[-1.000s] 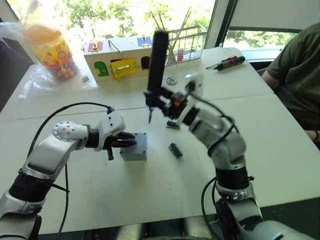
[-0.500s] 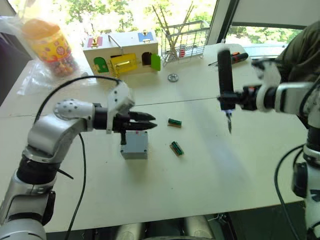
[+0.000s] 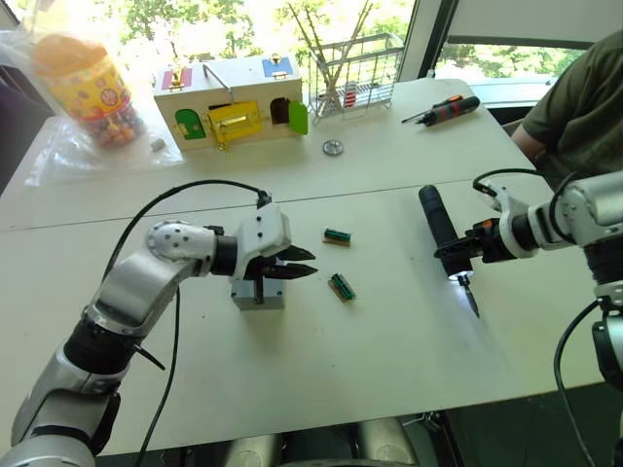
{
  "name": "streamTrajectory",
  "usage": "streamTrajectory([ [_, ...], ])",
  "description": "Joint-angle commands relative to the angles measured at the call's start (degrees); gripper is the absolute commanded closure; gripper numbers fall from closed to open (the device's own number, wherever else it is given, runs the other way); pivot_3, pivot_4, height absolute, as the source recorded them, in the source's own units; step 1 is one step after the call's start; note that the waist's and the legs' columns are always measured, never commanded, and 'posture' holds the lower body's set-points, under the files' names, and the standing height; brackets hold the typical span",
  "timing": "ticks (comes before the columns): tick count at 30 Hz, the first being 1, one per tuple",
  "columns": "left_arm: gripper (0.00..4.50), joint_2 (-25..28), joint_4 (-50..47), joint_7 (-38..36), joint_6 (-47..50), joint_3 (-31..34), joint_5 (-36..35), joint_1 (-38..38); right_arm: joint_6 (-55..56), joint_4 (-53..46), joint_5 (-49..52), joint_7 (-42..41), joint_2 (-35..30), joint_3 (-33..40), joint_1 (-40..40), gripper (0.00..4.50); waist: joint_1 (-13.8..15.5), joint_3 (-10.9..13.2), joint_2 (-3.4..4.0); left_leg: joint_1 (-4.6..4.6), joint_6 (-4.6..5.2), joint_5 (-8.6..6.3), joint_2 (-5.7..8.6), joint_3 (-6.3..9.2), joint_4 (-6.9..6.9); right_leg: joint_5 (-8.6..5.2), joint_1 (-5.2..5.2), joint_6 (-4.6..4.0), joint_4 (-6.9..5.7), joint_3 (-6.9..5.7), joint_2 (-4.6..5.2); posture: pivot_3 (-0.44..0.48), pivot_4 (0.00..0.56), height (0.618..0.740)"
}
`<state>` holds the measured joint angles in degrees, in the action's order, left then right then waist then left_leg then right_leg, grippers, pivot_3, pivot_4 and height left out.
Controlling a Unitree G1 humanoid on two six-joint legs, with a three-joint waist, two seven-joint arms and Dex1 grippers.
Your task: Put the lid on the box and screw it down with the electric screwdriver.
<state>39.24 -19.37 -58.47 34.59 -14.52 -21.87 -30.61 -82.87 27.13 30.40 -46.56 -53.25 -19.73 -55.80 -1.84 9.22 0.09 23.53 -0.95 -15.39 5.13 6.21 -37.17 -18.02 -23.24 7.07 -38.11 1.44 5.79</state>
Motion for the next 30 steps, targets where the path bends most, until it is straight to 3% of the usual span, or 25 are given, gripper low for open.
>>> streamTrajectory([
  [1,3.56,-0.05,-2.07,1.05,-0.28,1.66,-0.03,0.55,3.86,4.13,-4.60,-3.53,0.67,-2.99,-3.87,2.70,0.06,0.00,-0.01,0.00,-0.01,0.00,0.00,0.00,-0.03,0.00,0.01,0.00,-0.01,0.00,-0.01,0.000,0.150,0.740],
  [3,3.56,0.07,-1.90,1.35,-0.38,1.71,0.21,0.79,5.08,6.00,-6.40,-5.50,1.25,-4.67,-4.68,2.70,0.32,0.00,-0.01,0.00,-0.01,0.00,0.00,0.01,-0.05,0.00,0.01,0.00,-0.01,0.00,0.00,0.000,0.150,0.740],
  [5,3.56,0.40,-1.55,1.55,-0.61,1.69,0.53,1.00,5.84,6.93,-7.92,-7.28,1.68,-6.18,-5.03,1.68,0.59,0.00,-0.02,0.00,-0.01,0.00,0.00,0.01,-0.08,0.00,0.02,0.00,-0.01,0.00,-0.01,0.000,0.150,0.740],
  [9,3.56,1.09,-1.10,1.66,-0.57,2.29,0.58,1.05,5.99,6.24,-9.78,-10.13,1.59,-7.41,-4.75,0.20,0.99,-0.03,-0.08,-0.01,-0.02,0.00,0.00,0.03,-0.16,0.01,0.07,0.01,-0.02,-0.01,-0.02,0.000,0.150,0.740],
  [10,3.56,1.44,-0.90,1.58,-0.57,2.57,0.61,1.01,6.03,6.06,-10.24,-10.43,1.56,-7.37,-4.62,0.02,1.03,-0.05,-0.11,-0.01,-0.02,0.00,0.00,0.03,-0.17,0.01,0.08,0.01,-0.02,-0.01,-0.02,0.000,0.150,0.740],
  [22,3.56,4.51,3.38,-0.26,-0.67,6.47,-0.70,-1.36,6.34,1.06,-11.52,-9.67,1.06,-0.43,-4.16,0.02,1.11,-0.04,-0.12,0.00,-0.03,0.01,0.04,0.05,-0.15,0.01,0.04,0.01,-0.03,-0.03,0.02,0.000,0.150,0.740],
  [30,3.56,9.53,11.33,-1.74,-1.64,11.49,0.69,-1.55,16.71,-17.65,-11.65,-9.93,-1.28,5.33,-1.63,0.02,0.84,-0.04,-0.11,0.01,-0.06,0.02,0.01,0.05,-0.05,0.01,-0.08,0.02,-0.09,-0.03,-0.01,0.000,0.150,0.740],
])
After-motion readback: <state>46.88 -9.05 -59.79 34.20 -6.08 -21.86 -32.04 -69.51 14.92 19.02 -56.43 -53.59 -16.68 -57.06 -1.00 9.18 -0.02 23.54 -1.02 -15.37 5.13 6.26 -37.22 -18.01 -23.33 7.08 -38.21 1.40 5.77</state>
